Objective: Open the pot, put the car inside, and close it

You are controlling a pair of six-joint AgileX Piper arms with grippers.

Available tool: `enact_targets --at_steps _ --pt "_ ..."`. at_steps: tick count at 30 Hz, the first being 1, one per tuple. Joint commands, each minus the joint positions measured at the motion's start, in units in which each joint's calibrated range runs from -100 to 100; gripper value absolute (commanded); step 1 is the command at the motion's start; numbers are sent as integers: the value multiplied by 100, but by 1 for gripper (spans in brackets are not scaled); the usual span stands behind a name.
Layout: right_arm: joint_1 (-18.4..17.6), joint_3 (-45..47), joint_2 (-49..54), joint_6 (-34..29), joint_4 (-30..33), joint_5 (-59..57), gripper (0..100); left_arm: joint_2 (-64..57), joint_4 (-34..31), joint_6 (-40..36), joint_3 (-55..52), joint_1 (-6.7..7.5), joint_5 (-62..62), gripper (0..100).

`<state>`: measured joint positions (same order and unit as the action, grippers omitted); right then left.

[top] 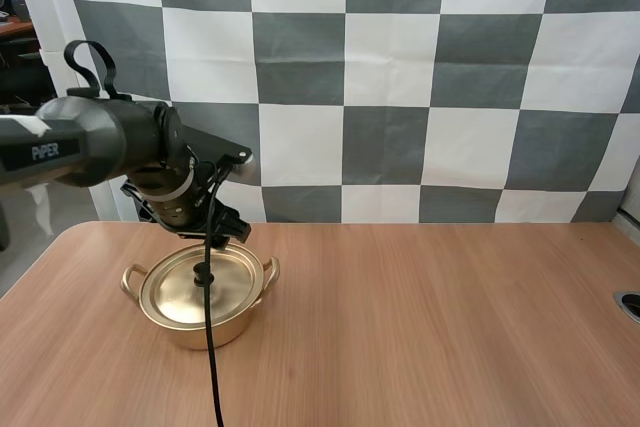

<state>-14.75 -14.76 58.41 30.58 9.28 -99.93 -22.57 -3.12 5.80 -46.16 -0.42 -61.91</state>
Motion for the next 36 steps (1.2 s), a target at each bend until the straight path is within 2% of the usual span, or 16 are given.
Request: enact_targets --at_steps 1,7,15,20,21,22,23,31,33,34,36 --pt "3 4 -1 -1 -2 -7 100 -59 -89 -205 370 1 -256 100" --pt "3 4 -1 -1 -2 -7 100 -584 -205 -327 1057 1 -483 100" --pt "3 4 -1 -1 -80 -7 100 -1030 -130 -268 2286 1 -1983 100" --pt "3 4 -1 -1 -80 -7 100 -1425 -429 -152 2581 1 -2363 99" --pt "3 4 -1 -1 -80 -7 100 -1551 -429 -151 2581 1 -2449 65" --pt "3 4 -1 -1 -80 -7 100 -1677 -429 -188 2581 1 -2544 23" --pt "3 4 -1 -21 -79 -7 100 -1792 -429 -214 2581 1 -2630 3" --pt "3 4 49 1 57 -7 99 -2774 -360 -173 2581 1 -3215 0" --pt "3 4 49 -42 251 -7 28 -3014 -294 -199 2581 1 -3176 0" --pt "11 4 49 -158 390 -7 0 -3123 -210 -238 2569 1 -3064 0" --pt "35 4 63 -286 625 -7 0 -3295 -75 -429 2518 1 -2535 0"
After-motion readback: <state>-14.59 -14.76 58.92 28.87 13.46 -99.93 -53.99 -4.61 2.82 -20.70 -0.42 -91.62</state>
